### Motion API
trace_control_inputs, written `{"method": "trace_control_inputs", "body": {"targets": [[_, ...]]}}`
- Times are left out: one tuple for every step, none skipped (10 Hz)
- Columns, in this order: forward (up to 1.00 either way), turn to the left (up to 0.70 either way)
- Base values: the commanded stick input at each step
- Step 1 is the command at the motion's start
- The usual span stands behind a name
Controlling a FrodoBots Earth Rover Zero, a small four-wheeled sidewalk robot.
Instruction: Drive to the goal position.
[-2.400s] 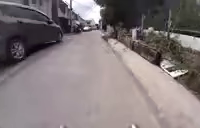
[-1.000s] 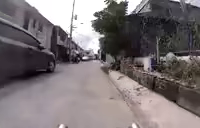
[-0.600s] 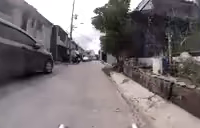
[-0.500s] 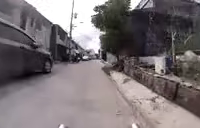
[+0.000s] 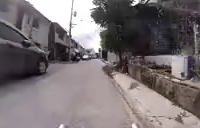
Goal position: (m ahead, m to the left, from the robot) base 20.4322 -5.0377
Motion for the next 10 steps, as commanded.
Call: {"method": "trace_control_inputs", "body": {"targets": [[1.0, 0.02], [1.0, 0.02], [1.0, 0.02], [1.0, 0.02], [1.0, 0.02], [1.0, 0.02], [1.0, 0.02], [1.0, 0.02], [1.0, 0.02], [1.0, 0.02]]}}
